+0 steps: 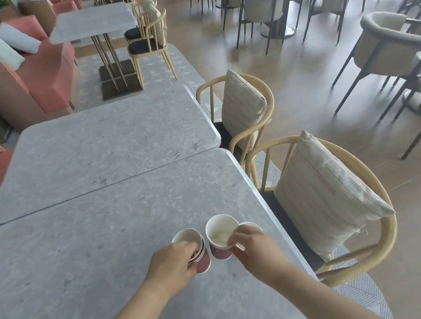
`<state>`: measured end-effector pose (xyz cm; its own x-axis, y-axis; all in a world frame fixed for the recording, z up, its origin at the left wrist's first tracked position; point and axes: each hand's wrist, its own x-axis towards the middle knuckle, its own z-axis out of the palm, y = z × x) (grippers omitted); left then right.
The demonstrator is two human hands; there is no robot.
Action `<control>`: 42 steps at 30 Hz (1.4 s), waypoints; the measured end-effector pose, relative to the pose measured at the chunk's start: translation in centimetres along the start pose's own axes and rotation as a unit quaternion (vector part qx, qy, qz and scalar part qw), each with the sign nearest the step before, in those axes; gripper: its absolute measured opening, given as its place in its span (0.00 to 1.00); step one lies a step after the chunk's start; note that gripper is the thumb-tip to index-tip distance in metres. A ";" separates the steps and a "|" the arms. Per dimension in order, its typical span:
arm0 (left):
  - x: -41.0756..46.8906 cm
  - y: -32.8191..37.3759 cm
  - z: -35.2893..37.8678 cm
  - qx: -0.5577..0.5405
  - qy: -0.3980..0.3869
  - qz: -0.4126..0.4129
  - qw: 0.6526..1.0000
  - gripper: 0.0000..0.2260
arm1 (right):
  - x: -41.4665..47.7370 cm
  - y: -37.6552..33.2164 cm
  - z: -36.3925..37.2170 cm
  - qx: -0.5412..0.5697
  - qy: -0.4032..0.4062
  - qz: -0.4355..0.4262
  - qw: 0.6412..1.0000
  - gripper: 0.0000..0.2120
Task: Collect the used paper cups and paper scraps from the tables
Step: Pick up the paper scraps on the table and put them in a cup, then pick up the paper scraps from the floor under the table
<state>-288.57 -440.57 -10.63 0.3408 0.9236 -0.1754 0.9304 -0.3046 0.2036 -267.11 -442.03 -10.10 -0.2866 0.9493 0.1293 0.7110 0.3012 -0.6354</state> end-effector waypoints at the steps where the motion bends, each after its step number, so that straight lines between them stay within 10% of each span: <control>1: 0.3 0.2 -0.2 0.003 0.001 0.004 1.000 0.04 | 0.2 -0.1 -0.7 -0.004 0.019 0.005 1.000 0.04; 8: 1.5 1.4 0.4 0.009 -0.026 0.035 0.999 0.03 | -0.8 1.1 -4.3 -0.027 0.107 0.038 0.993 0.05; 23: 2.7 2.3 1.5 -0.037 -0.044 0.079 0.995 0.08 | -1.6 3.3 -0.8 -0.103 -0.075 0.168 0.978 0.09; 42: -7.7 13.5 2.7 -0.097 0.110 -0.089 0.985 0.11 | -9.4 4.6 -5.2 -0.058 -0.083 -0.024 0.995 0.13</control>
<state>-278.27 -452.41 -9.10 0.1164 0.9931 -0.0157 0.9226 -0.1022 0.3720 -257.80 -449.13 -10.25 -0.4169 0.9087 0.0236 0.7603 0.3628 -0.5388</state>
